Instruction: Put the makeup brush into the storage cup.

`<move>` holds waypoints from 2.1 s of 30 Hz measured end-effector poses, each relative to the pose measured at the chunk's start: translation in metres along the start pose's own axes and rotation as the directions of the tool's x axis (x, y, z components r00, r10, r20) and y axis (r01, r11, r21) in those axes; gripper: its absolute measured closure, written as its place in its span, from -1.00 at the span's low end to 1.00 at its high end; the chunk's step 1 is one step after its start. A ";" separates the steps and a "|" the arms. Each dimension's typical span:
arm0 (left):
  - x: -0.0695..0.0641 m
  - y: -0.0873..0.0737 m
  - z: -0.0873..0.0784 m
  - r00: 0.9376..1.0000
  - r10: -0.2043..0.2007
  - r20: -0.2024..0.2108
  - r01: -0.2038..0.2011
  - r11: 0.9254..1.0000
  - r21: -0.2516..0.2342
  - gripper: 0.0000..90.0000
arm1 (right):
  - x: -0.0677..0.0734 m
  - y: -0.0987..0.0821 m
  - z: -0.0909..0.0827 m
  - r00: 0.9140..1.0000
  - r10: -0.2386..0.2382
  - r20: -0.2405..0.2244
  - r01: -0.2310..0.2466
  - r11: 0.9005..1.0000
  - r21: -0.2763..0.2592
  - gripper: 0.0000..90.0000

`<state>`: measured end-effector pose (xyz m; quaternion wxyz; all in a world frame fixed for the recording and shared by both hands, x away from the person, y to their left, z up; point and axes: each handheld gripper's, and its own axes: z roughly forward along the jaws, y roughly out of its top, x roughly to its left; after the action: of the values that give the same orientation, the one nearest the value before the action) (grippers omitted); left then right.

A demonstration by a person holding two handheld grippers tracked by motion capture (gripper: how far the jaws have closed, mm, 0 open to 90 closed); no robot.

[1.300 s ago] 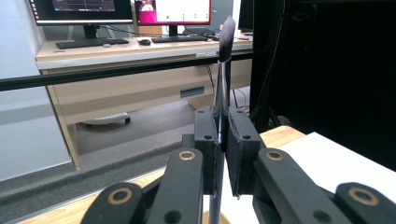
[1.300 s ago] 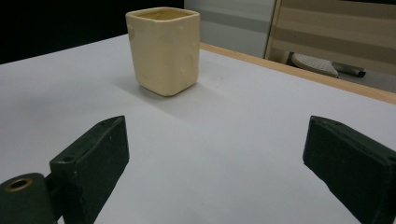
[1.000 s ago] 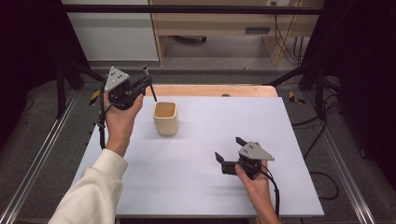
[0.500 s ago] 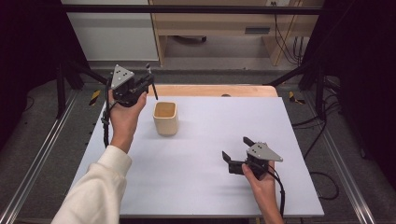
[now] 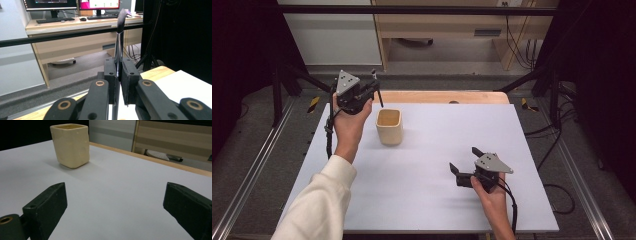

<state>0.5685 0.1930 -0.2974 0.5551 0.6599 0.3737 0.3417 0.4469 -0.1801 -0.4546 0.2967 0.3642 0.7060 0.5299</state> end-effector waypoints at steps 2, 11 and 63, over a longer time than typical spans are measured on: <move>-0.002 -0.001 0.002 1.000 0.009 0.001 -0.009 1.000 0.006 0.87 | 0.000 0.000 0.000 1.000 0.000 0.000 0.000 1.000 0.003 -0.88; -0.006 -0.004 0.009 1.000 0.015 0.001 -0.015 1.000 0.010 0.87 | -0.001 0.000 0.000 1.000 0.006 -0.004 -0.006 1.000 0.001 -0.87; -0.012 -0.032 0.015 1.000 0.007 -0.025 -0.006 0.999 0.052 0.87 | -0.003 -0.001 0.000 1.000 0.015 -0.007 -0.015 1.000 0.003 -0.87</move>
<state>0.5718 0.1791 -0.3320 0.5319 0.6710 0.3871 0.3419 0.4479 -0.1827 -0.4554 0.2898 0.3682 0.7050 0.5324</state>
